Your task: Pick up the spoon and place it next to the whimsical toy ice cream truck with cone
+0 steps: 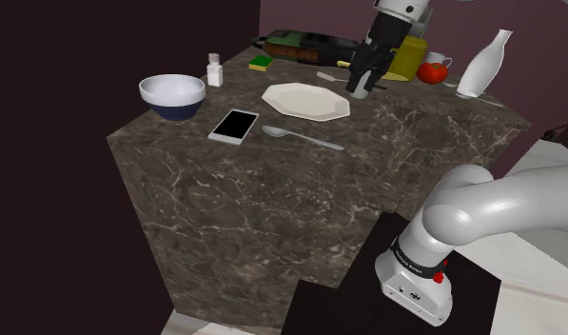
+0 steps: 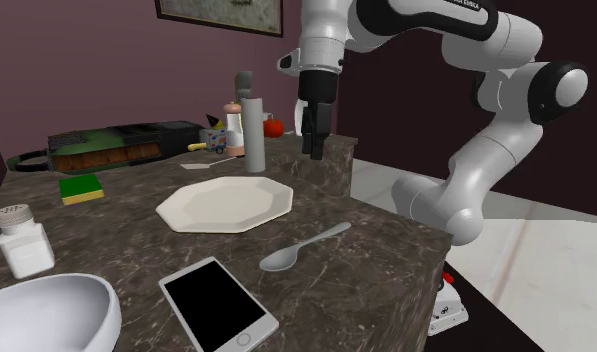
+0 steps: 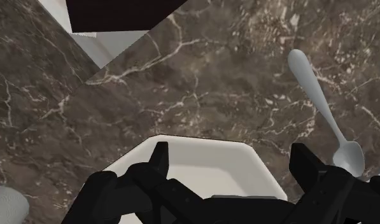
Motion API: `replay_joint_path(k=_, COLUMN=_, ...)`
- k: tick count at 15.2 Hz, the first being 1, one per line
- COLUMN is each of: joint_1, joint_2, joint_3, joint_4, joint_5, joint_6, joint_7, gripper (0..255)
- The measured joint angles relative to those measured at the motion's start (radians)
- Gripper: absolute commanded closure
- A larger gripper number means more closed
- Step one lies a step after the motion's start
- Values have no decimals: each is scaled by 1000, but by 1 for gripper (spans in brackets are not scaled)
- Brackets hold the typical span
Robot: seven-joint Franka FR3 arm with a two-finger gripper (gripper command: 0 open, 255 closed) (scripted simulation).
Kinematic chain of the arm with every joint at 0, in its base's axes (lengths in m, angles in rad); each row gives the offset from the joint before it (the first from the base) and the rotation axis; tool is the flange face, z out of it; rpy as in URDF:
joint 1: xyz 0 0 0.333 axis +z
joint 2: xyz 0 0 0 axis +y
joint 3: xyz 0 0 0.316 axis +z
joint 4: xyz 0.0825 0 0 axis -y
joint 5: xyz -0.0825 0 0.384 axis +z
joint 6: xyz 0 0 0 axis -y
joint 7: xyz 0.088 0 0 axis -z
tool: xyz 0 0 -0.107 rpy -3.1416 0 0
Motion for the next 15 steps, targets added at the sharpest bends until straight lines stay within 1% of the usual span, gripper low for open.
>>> replay_joint_path(k=1, joint_1=0, joint_2=0, joint_3=0, joint_4=0, joint_5=0, joint_6=0, joint_7=0, gripper=0)
replay_joint_path(k=3, joint_1=17, joint_2=43, joint_3=32, joint_4=26, joint_5=-8, joint_6=-10, joint_7=0, gripper=0)
replay_joint_path(k=7, joint_1=67, joint_2=158, joint_3=133, joint_4=95, joint_5=-36, joint_6=-54, joint_7=6, gripper=0)
replay_joint_path(k=13, joint_1=137, joint_2=393, joint_3=303, joint_4=230, joint_5=-94, joint_6=-114, joint_7=35, gripper=0)
replay_joint_path(k=15, joint_1=151, joint_2=427, joint_3=330, joint_4=244, joint_5=-109, joint_6=-128, joint_7=37, gripper=0)
